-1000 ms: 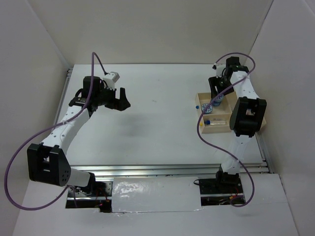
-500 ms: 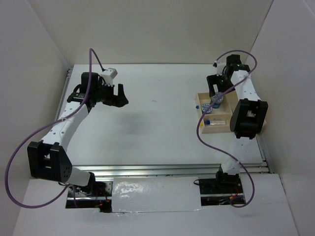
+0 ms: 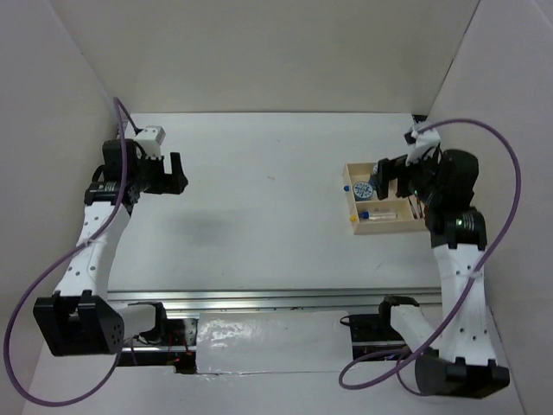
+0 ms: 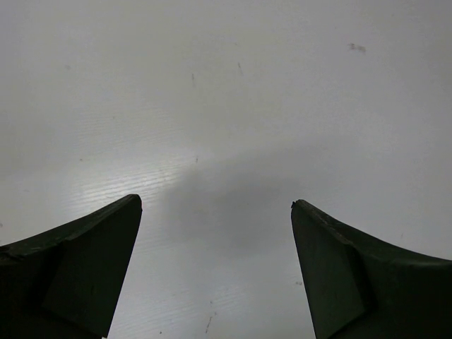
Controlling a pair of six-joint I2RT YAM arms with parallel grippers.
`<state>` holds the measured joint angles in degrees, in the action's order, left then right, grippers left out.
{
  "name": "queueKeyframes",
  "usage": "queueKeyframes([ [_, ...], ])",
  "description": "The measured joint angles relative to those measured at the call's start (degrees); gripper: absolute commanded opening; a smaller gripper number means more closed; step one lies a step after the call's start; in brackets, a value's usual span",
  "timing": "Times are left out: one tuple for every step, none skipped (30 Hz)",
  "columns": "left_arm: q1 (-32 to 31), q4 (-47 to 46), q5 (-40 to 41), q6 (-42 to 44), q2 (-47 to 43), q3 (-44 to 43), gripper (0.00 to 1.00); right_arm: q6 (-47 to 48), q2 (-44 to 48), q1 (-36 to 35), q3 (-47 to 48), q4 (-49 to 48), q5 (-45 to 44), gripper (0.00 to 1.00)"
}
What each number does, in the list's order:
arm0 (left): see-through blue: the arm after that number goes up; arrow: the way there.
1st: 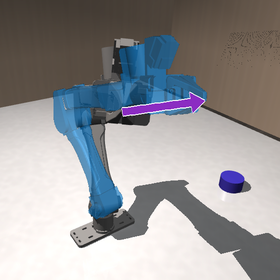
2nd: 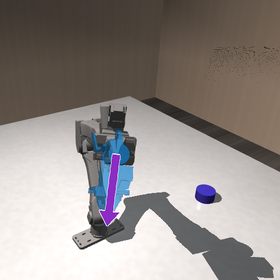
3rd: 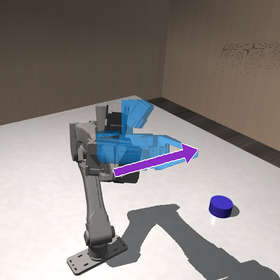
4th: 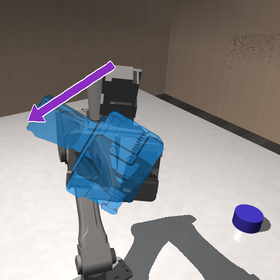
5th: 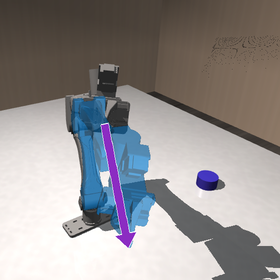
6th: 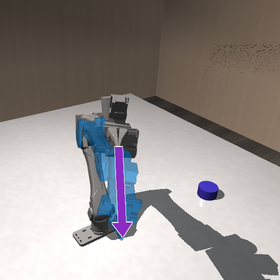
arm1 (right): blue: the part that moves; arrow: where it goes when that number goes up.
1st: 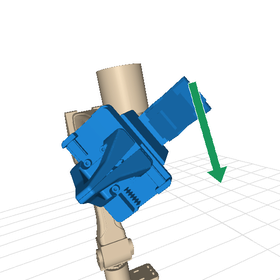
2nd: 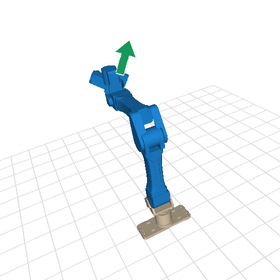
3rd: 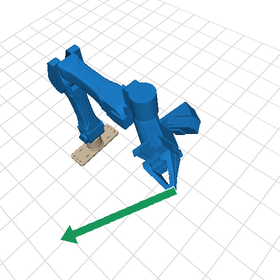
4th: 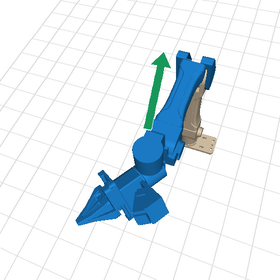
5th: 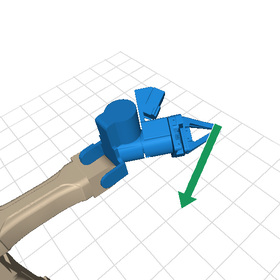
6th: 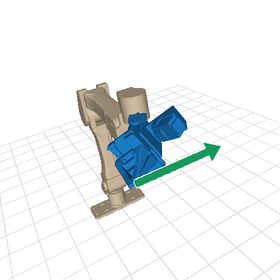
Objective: Sort the stationery into containers
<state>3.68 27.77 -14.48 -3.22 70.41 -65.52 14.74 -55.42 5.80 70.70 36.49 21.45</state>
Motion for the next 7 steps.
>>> queueKeyframes([
  [0.1,0.2,0.8,0.3,-1.6,0.9,0.99,-0.2,3.0,0.2,-3.9,-1.4,0.0,1.00],
  [0.3,0.1,1.6,0.5,-3.3,2.0,0.99,-0.4,5.6,0.4,-7.6,-2.1,0.0,1.00],
  [0.4,0.1,2.2,0.7,-5.0,3.2,1.00,-0.6,7.7,0.7,-10.8,-3.1,-0.2,1.00],
  [0.5,0.1,2.8,1.2,-6.5,4.5,0.99,-0.8,9.9,1.0,-14.0,-4.1,-0.3,1.00],
  [0.6,0.1,3.3,1.4,-7.9,5.7,0.99,-1.0,11.2,1.2,-16.5,-4.5,-0.6,1.00],
  [0.7,0.1,3.9,1.5,-9.6,7.5,0.99,-1.3,12.3,1.4,-18.6,-5.1,-0.9,1.00],
  [0.7,0.1,4.0,1.6,-10.3,8.2,0.99,-1.5,13.6,1.4,-20.6,-5.7,-1.2,1.00],
])
